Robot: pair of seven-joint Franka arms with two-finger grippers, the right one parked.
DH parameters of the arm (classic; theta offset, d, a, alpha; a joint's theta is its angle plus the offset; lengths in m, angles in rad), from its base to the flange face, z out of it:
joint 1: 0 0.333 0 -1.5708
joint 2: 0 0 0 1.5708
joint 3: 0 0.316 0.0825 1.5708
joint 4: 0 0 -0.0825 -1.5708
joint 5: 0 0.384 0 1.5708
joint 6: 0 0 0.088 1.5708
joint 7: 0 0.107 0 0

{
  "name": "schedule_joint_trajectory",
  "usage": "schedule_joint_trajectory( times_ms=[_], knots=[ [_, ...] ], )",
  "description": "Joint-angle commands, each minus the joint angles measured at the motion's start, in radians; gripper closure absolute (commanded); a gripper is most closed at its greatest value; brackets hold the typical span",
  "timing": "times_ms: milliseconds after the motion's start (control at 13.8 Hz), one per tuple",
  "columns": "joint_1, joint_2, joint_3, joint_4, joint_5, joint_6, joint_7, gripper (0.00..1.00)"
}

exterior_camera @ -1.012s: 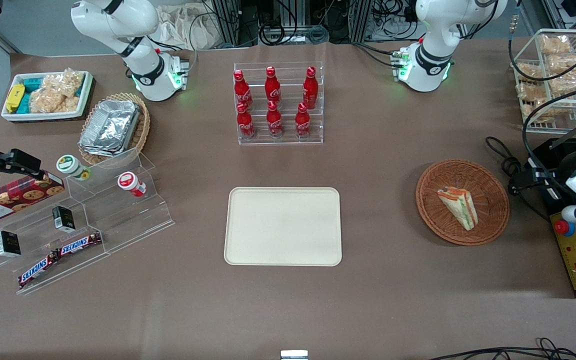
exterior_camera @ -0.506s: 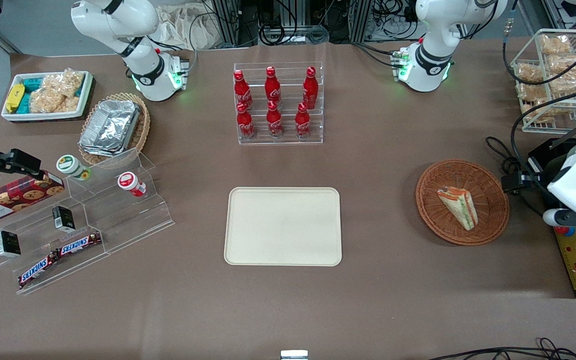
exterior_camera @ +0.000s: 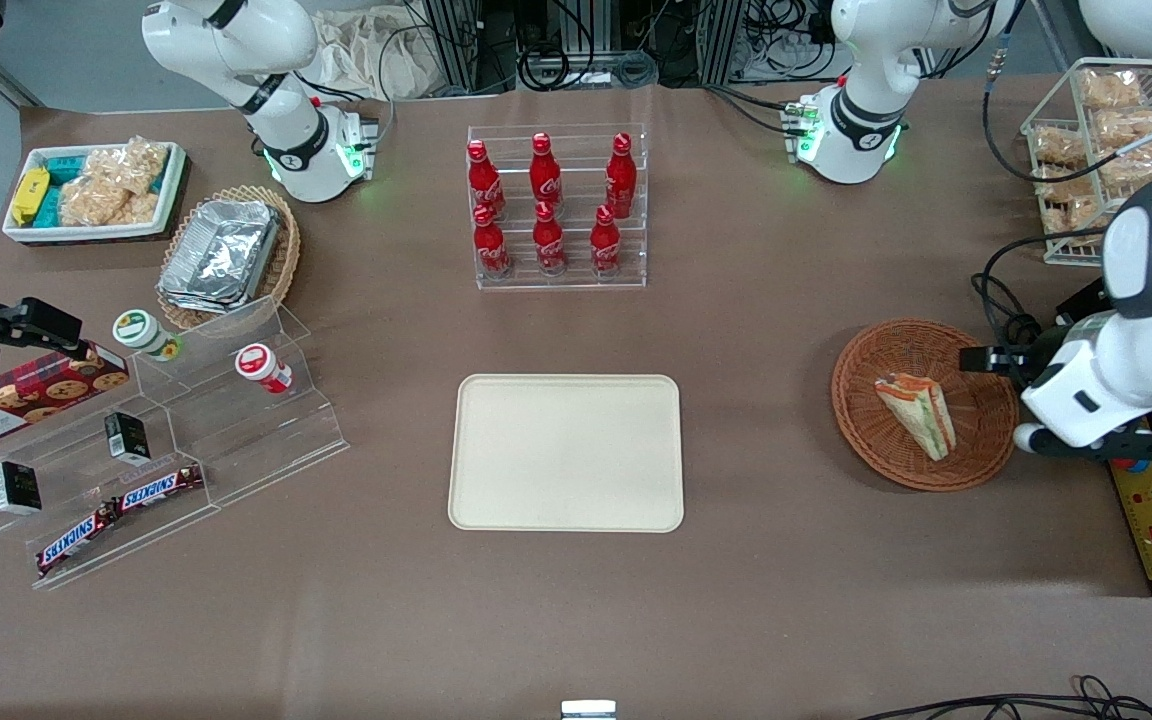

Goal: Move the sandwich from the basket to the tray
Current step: 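Move the left gripper over the sandwich in the wicker basket and lower, then close the left gripper on the triangular sandwich and lift it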

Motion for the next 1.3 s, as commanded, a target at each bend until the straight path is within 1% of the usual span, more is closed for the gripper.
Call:
schedule_joint_trajectory(
  times_ms=[0,217,361,578,795,1084,1157,1229],
  knots=[
    [0.006,-0.038,-0.001,-0.147,0.004,0.144,-0.097,0.01],
    [0.012,-0.087,0.003,-0.348,0.003,0.357,-0.168,0.01],
    [0.027,-0.085,0.005,-0.437,0.007,0.497,-0.253,0.01],
    [0.041,-0.053,0.003,-0.514,0.004,0.667,-0.364,0.01],
    [0.055,-0.03,0.003,-0.569,0.001,0.779,-0.431,0.01],
    [0.067,-0.022,0.003,-0.643,0.0,0.887,-0.438,0.02],
    [0.067,-0.016,0.003,-0.652,0.0,0.904,-0.442,0.07],
    [0.067,-0.01,0.0,-0.651,-0.002,0.912,-0.444,0.3]
  ],
)
